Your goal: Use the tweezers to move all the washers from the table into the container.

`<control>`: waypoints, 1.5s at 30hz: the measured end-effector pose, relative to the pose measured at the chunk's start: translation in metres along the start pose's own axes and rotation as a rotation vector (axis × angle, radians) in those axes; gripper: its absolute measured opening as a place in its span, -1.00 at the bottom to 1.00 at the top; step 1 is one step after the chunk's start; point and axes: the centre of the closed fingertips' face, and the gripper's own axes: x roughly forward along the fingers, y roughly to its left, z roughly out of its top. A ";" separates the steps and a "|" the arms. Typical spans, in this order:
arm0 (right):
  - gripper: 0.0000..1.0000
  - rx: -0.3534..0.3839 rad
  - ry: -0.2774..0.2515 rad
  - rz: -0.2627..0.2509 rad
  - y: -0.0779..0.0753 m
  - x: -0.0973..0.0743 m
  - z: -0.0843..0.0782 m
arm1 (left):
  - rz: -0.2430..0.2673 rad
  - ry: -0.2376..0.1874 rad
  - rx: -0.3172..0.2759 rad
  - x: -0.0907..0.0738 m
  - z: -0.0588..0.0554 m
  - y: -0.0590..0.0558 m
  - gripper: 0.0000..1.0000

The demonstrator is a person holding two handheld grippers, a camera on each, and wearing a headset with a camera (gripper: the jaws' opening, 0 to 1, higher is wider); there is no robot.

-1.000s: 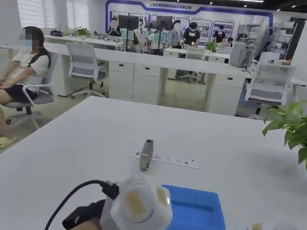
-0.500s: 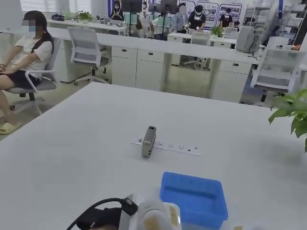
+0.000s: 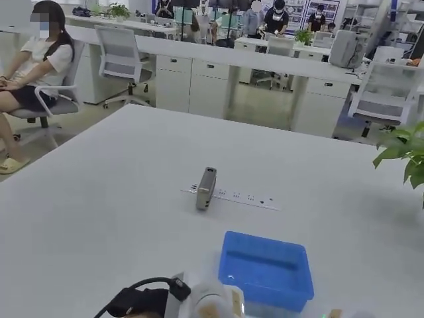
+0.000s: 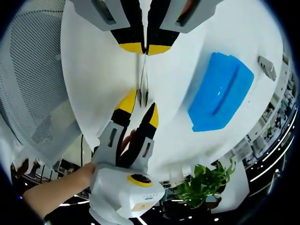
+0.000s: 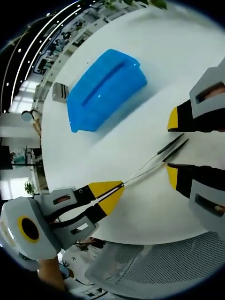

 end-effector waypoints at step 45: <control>0.69 0.480 -0.557 -0.352 0.004 -0.152 0.018 | 0.505 -0.351 -0.693 -0.138 -0.001 0.004 0.98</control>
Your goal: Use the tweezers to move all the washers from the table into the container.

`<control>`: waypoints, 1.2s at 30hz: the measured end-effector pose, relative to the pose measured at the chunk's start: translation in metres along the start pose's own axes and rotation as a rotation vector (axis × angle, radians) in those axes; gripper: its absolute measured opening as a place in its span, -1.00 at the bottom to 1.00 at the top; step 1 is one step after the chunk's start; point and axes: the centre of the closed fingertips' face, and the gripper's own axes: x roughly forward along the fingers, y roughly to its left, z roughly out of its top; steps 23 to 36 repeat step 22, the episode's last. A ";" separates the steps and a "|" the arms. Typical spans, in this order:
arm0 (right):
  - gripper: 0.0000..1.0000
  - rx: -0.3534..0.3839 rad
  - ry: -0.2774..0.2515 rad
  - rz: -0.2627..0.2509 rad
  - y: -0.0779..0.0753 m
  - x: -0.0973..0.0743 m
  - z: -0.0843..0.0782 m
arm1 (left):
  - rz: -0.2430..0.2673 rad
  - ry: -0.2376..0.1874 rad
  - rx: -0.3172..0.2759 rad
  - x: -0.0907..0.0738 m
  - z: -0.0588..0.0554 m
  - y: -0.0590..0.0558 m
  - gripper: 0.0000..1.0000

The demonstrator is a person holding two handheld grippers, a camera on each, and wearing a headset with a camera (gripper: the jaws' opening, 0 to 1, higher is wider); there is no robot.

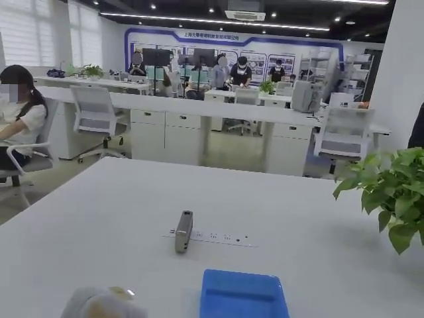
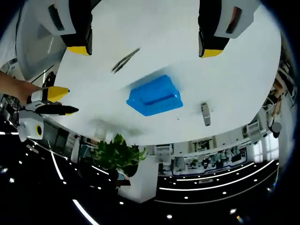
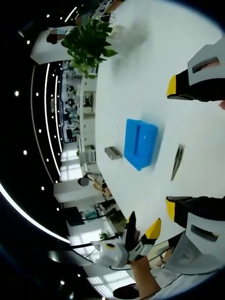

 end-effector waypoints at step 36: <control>0.98 -0.009 -0.002 -0.060 -0.016 -0.005 -0.008 | 0.278 -0.113 -0.099 -0.060 -0.006 0.030 0.98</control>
